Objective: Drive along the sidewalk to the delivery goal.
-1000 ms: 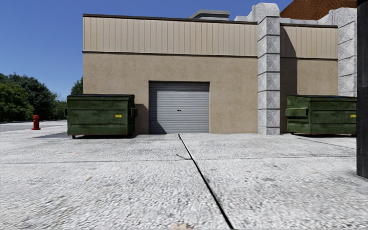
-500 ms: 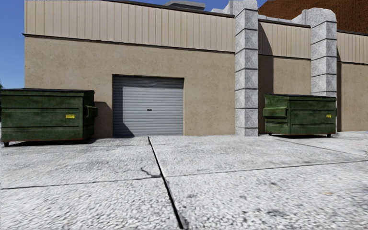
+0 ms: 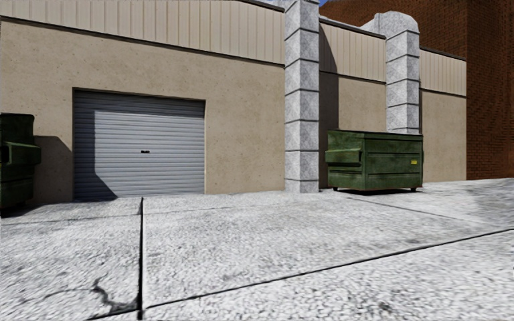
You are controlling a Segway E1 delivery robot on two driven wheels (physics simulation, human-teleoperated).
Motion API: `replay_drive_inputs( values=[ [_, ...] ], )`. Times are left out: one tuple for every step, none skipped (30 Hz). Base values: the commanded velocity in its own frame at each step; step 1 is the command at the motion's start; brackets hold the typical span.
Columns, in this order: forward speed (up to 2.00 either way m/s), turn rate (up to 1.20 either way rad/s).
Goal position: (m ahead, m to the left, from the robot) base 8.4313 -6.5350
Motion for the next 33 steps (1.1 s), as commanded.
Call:
replay_drive_inputs(
  values=[
    [1.77,-0.57],
    [1.77,-0.58],
    [1.77,-0.58],
    [1.77,-0.58],
    [1.77,-0.58],
    [1.77,-0.58],
    [1.77,-0.58],
    [1.77,-0.58],
    [1.77,-0.58],
    [1.77,-0.58],
    [1.77,-0.58],
    [1.77,-0.58],
    [1.77,-0.58],
    [1.77,-0.58],
    [1.77,-0.58],
    [1.77,-0.58],
    [1.77,-0.58],
    [1.77,-0.58],
    [1.77,-0.58],
    [1.77,-0.58],
    [1.77,-0.58],
    [1.77,-0.58],
    [1.77,-0.58],
    [1.77,-0.58],
    [1.77,-0.58],
    [1.77,-0.58],
    [1.77,-0.58],
    [1.77,-0.58],
    [1.77,-0.58],
    [1.77,-0.58],
    [1.77,-0.58],
    [1.77,-0.58],
    [1.77,-0.58]
  ],
)
